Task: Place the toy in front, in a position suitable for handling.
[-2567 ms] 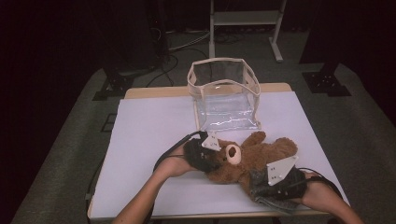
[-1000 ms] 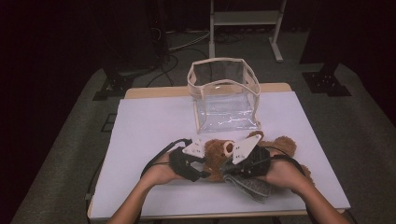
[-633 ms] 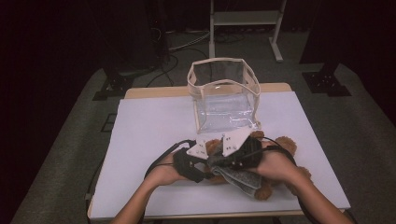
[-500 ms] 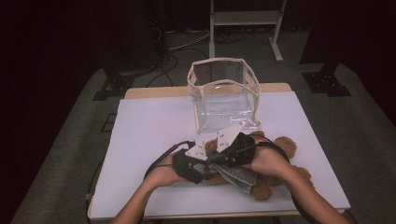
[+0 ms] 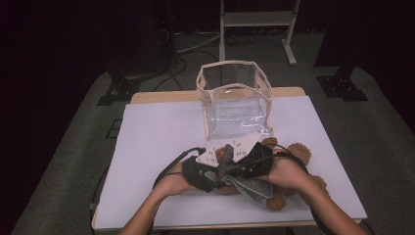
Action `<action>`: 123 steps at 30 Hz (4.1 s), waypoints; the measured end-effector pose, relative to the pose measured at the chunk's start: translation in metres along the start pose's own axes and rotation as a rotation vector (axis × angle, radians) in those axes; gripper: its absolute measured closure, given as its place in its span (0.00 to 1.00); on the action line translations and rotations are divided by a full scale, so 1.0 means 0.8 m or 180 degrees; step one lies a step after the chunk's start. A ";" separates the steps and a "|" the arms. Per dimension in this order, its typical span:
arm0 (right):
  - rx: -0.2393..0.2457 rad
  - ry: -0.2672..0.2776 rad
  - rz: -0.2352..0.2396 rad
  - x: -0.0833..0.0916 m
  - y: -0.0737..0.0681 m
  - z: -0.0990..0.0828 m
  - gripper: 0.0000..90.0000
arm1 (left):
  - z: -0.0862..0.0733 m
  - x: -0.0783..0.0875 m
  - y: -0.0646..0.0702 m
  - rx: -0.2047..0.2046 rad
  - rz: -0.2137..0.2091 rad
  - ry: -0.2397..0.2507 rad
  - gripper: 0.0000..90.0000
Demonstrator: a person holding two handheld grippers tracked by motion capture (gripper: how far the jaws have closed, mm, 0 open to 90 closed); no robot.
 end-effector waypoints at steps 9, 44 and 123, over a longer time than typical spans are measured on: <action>-0.0066 -0.0109 0.0027 -0.004 0.012 -0.007 0.84 | 0.002 -0.007 0.011 -0.0067 -0.0057 -0.0015 0.50; -0.0367 -0.0131 0.0252 0.022 0.020 -0.039 0.84 | 0.014 0.009 0.007 -0.0092 0.0115 0.0127 0.47; -0.0701 0.0040 0.0043 0.088 0.027 -0.156 0.84 | 0.054 0.009 0.017 -0.0430 -0.0103 -0.0174 0.40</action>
Point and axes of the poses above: each handheld gripper's, and its own axes: x roughly backward along the jaws, z roughly out of its top, y roughly to its right, the point moved 8 cm from there along -x, roughly forward along the jaws, and after that the axes turned 7 degrees about -x, right-handed, at the moved point
